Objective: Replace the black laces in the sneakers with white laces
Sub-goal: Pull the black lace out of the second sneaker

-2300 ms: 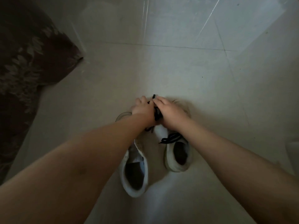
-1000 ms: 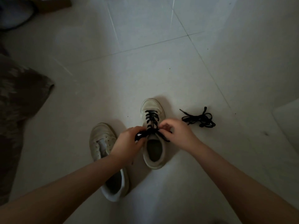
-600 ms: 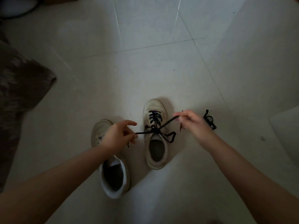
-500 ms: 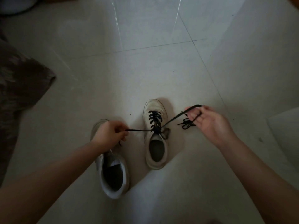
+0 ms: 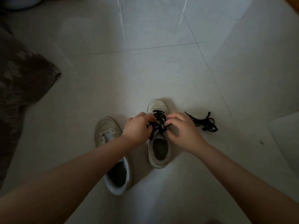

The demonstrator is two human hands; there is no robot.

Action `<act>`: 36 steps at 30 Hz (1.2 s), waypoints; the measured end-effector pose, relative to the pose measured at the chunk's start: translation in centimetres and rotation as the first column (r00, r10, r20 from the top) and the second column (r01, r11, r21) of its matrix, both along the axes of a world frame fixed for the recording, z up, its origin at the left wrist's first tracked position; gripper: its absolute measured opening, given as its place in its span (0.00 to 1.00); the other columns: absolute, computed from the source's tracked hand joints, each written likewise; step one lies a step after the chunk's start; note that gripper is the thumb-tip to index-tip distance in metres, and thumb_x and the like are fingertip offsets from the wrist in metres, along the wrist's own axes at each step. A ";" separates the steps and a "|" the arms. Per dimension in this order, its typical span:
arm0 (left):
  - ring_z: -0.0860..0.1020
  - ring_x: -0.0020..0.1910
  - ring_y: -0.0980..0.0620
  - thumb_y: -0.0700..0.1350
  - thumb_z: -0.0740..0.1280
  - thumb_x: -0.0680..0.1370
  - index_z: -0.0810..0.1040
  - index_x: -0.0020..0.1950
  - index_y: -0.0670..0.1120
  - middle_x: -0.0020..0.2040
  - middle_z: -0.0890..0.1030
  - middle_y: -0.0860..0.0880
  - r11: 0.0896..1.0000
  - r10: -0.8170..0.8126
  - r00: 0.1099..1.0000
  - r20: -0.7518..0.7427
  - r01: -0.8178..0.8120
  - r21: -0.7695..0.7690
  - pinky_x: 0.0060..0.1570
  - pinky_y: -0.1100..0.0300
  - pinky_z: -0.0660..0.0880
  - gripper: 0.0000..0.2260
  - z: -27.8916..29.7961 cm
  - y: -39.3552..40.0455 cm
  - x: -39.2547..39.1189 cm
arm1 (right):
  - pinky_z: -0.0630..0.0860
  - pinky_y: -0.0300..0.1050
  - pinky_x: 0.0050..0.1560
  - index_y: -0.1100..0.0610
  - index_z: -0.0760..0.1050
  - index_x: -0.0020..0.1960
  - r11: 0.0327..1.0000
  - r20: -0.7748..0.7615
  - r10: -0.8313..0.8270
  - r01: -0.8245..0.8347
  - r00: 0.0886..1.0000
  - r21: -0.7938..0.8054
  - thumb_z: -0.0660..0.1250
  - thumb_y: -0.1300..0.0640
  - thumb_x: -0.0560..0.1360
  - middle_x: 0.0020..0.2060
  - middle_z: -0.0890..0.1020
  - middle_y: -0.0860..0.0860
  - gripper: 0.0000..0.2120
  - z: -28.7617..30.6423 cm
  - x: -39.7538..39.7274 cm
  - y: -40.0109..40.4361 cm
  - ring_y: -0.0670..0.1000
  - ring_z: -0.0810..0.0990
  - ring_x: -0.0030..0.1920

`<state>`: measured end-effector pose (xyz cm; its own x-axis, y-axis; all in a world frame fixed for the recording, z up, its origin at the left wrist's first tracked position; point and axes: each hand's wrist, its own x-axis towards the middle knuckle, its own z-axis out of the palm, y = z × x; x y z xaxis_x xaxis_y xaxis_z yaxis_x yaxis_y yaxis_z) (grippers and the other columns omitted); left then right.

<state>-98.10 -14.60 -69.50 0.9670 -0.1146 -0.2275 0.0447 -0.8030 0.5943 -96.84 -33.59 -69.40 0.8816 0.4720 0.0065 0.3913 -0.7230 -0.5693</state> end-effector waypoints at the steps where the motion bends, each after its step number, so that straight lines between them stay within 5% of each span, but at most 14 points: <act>1: 0.78 0.48 0.48 0.41 0.64 0.75 0.79 0.54 0.49 0.50 0.78 0.48 1.000 0.019 1.000 -0.004 -0.019 -0.012 0.54 0.51 0.72 0.10 0.0 0.1 0.1 | 0.73 0.51 0.57 0.57 0.80 0.44 0.999 0.013 0.025 -0.025 1.000 -0.020 0.68 0.58 0.68 0.51 0.80 0.52 0.06 -0.3 -0.1 0.1 0.54 0.77 0.55; 4: 0.77 0.46 0.48 0.42 0.63 0.74 0.79 0.49 0.48 0.46 0.77 0.50 0.998 0.065 0.998 0.018 -0.066 0.017 0.50 0.54 0.71 0.07 -0.1 0.7 0.0 | 0.72 0.46 0.53 0.56 0.76 0.40 0.999 -0.002 0.039 -0.039 0.999 0.020 0.67 0.57 0.69 0.47 0.80 0.49 0.02 -0.2 -0.4 -0.3 0.50 0.77 0.51; 7: 0.76 0.46 0.46 0.43 0.62 0.75 0.77 0.47 0.46 0.46 0.76 0.50 0.972 0.191 0.980 0.048 -0.196 0.127 0.47 0.57 0.66 0.05 0.0 1.8 -0.4 | 0.73 0.44 0.46 0.52 0.74 0.40 0.990 -0.180 0.073 -0.050 0.981 0.131 0.65 0.52 0.71 0.41 0.77 0.44 0.04 0.9 -1.3 -1.3 0.45 0.76 0.44; 10: 0.75 0.51 0.45 0.42 0.58 0.74 0.77 0.48 0.46 0.52 0.76 0.48 0.968 0.210 0.966 0.152 -0.227 0.107 0.51 0.57 0.63 0.09 0.5 2.1 -0.7 | 0.74 0.46 0.40 0.50 0.74 0.35 0.989 -0.388 0.132 -0.147 0.912 -0.007 0.57 0.33 0.72 0.33 0.76 0.45 0.22 1.5 -1.4 -1.9 0.44 0.76 0.36; 12: 0.75 0.51 0.47 0.43 0.55 0.71 0.77 0.48 0.46 0.51 0.77 0.48 0.992 0.111 0.945 0.308 -0.124 0.024 0.51 0.57 0.63 0.12 1.4 1.4 -1.1 | 0.73 0.47 0.37 0.54 0.73 0.31 0.988 -0.328 0.013 -0.062 0.944 -0.139 0.50 0.27 0.71 0.29 0.75 0.47 0.32 1.7 -1.2 -1.8 0.47 0.76 0.33; 15: 0.75 0.50 0.46 0.47 0.57 0.69 0.78 0.50 0.46 0.49 0.77 0.48 1.000 -0.008 0.907 0.422 0.009 -0.001 0.49 0.54 0.69 0.15 2.0 -0.2 -1.2 | 0.73 0.48 0.38 0.56 0.74 0.36 0.978 -0.064 -0.085 0.071 0.994 -0.198 0.57 0.43 0.77 0.34 0.75 0.48 0.20 1.4 -0.8 -0.7 0.52 0.76 0.37; 17: 0.73 0.57 0.45 0.51 0.60 0.69 0.74 0.61 0.47 0.57 0.75 0.47 0.992 -0.116 0.960 0.253 0.098 0.079 0.52 0.51 0.73 0.21 1.6 -0.9 -1.0 | 0.75 0.48 0.44 0.54 0.75 0.50 0.979 -0.080 -0.095 0.078 0.992 -0.190 0.63 0.51 0.76 0.47 0.76 0.48 0.08 0.9 -0.8 0.4 0.52 0.77 0.48; 19: 0.66 0.66 0.45 0.52 0.66 0.70 0.64 0.72 0.48 0.67 0.67 0.46 0.967 -0.191 0.982 -0.008 0.190 0.170 0.60 0.49 0.71 0.31 0.8 -1.4 -0.8 | 0.74 0.48 0.51 0.54 0.72 0.61 0.982 -0.195 -0.098 0.063 0.976 -0.178 0.64 0.53 0.75 0.57 0.75 0.50 0.16 0.5 -0.6 0.9 0.52 0.75 0.55; 21: 0.64 0.67 0.45 0.50 0.68 0.71 0.59 0.74 0.48 0.69 0.63 0.46 0.957 -0.186 0.977 -0.101 0.204 0.206 0.60 0.49 0.71 0.33 0.2 -1.9 -0.7 | 0.73 0.46 0.55 0.55 0.71 0.63 0.991 -0.282 -0.105 0.077 0.954 -0.108 0.65 0.53 0.72 0.57 0.75 0.51 0.19 0.6 -0.3 1.3 0.52 0.75 0.57; 30: 0.67 0.65 0.45 0.42 0.68 0.73 0.68 0.71 0.46 0.67 0.68 0.45 0.997 -0.046 0.999 -0.009 0.045 -0.059 0.66 0.52 0.67 0.26 -1.0 -1.0 -1.0 | 0.72 0.47 0.51 0.58 0.67 0.67 0.979 -0.174 -0.122 0.090 0.977 -0.184 0.63 0.56 0.74 0.58 0.75 0.56 0.22 -0.3 -1.9 1.9 0.57 0.76 0.55; 36: 0.75 0.53 0.47 0.39 0.68 0.72 0.73 0.66 0.46 0.62 0.72 0.45 0.982 0.004 0.999 0.038 0.003 -0.188 0.53 0.62 0.71 0.21 -0.8 -0.4 -2.1 | 0.70 0.43 0.44 0.56 0.71 0.65 0.980 -0.179 -0.192 0.177 0.965 -0.093 0.62 0.59 0.75 0.52 0.79 0.55 0.19 -0.8 -2.6 1.2 0.55 0.77 0.50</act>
